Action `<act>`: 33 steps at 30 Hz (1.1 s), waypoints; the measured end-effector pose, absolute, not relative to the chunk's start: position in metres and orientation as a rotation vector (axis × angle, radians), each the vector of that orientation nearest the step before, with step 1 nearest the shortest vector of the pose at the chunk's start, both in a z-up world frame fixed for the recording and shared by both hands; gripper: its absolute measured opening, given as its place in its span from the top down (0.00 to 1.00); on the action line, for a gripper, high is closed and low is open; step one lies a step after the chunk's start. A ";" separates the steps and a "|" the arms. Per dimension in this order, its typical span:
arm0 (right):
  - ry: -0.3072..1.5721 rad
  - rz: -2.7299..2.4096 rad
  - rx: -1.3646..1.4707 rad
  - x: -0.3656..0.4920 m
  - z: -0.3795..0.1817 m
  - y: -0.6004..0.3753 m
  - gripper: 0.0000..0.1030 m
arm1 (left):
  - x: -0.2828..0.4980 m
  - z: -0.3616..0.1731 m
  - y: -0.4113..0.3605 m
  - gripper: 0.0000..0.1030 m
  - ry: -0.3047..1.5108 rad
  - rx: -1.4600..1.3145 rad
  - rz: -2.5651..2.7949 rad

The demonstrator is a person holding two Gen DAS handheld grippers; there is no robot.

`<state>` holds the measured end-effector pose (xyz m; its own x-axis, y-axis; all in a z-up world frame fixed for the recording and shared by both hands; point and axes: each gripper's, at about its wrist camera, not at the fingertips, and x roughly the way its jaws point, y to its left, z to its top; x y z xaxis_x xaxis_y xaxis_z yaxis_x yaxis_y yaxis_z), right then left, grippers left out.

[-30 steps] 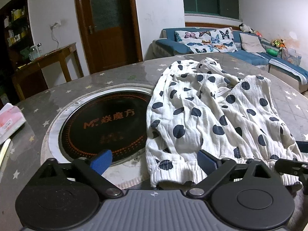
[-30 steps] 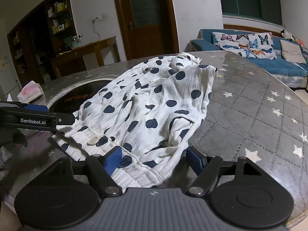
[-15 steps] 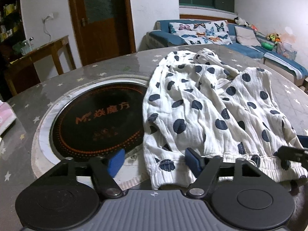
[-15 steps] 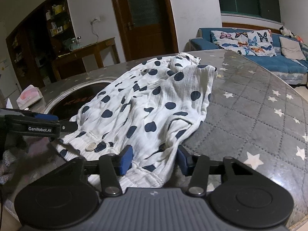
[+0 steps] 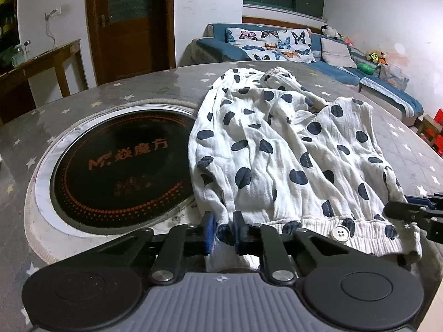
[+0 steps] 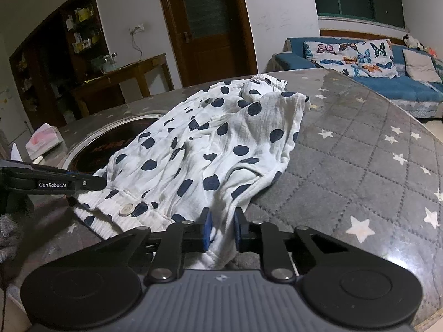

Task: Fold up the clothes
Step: 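Close both grippers on the elastic waistband of the pants, then lift the pants by the waistband with both grippers and lay them flat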

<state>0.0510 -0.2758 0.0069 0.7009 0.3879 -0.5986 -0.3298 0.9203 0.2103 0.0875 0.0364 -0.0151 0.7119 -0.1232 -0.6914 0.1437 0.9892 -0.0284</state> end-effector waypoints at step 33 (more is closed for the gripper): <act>0.669 0.455 -0.031 0.082 0.066 -0.322 0.82 | 0.040 0.031 0.053 0.66 0.759 0.034 -0.221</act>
